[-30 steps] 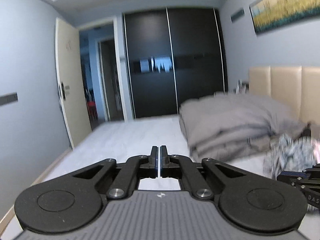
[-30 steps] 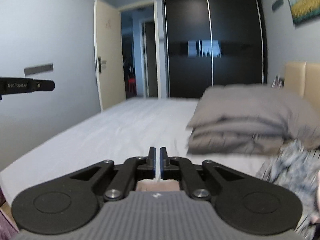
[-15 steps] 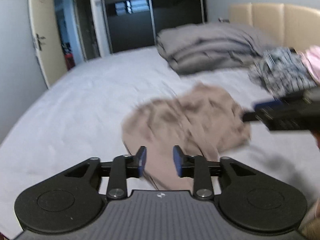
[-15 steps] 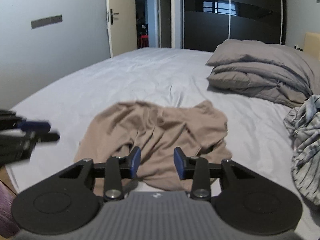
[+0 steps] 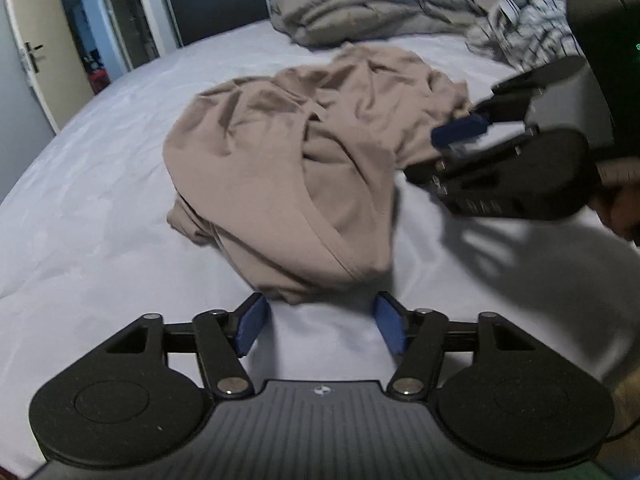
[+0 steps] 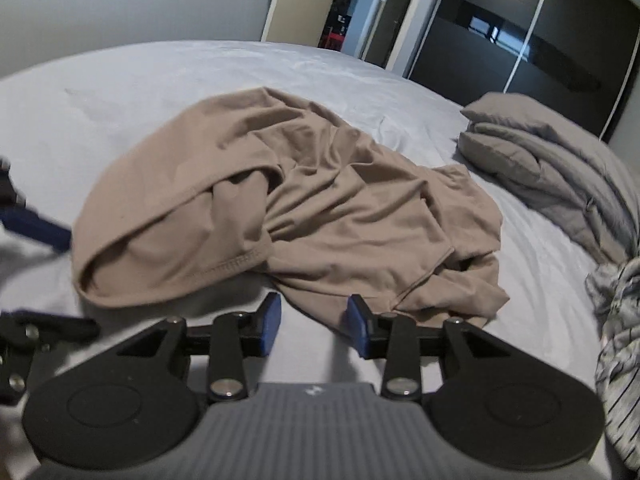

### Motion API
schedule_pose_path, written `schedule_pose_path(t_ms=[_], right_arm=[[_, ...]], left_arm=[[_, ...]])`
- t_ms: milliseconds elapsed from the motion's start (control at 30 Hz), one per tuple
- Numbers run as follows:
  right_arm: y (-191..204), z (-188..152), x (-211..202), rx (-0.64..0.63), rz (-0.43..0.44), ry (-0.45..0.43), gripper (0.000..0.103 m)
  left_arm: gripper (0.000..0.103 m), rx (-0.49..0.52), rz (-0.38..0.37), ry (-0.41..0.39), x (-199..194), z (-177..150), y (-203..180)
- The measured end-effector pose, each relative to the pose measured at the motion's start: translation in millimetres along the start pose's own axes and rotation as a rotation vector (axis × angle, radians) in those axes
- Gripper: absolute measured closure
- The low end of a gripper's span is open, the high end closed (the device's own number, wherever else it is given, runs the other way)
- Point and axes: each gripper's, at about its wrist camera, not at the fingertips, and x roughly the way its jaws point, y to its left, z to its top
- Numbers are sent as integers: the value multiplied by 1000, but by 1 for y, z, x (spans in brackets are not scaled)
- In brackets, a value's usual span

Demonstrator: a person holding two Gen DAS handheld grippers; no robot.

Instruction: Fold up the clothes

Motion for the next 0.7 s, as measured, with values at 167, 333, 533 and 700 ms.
schedule_pose_path(t_ms=[167, 333, 533, 700], right_arm=[[-3, 8, 16, -1, 1, -12, 61], [-10, 20, 22, 39, 26, -27, 90], [-27, 31, -3, 79, -32, -108, 94], [-50, 52, -37, 162, -96, -185, 94]], left_arm=[[51, -33, -2, -45, 13, 15, 7], [83, -132, -28, -28, 21, 30, 28], [91, -186, -29, -125, -7, 48, 46], [92, -212, -21, -219, -36, 67, 59]])
